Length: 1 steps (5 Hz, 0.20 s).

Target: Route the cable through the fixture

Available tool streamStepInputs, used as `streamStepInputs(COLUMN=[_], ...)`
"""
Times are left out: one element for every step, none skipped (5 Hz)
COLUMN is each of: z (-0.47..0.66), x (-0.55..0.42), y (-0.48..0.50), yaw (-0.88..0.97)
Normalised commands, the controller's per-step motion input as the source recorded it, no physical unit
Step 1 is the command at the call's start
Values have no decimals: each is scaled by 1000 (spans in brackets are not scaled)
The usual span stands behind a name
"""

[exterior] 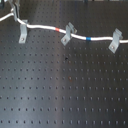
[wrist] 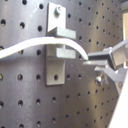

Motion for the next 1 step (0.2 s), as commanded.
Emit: streamStepInputs(z=[350], x=[-43], y=[95], yaw=[166])
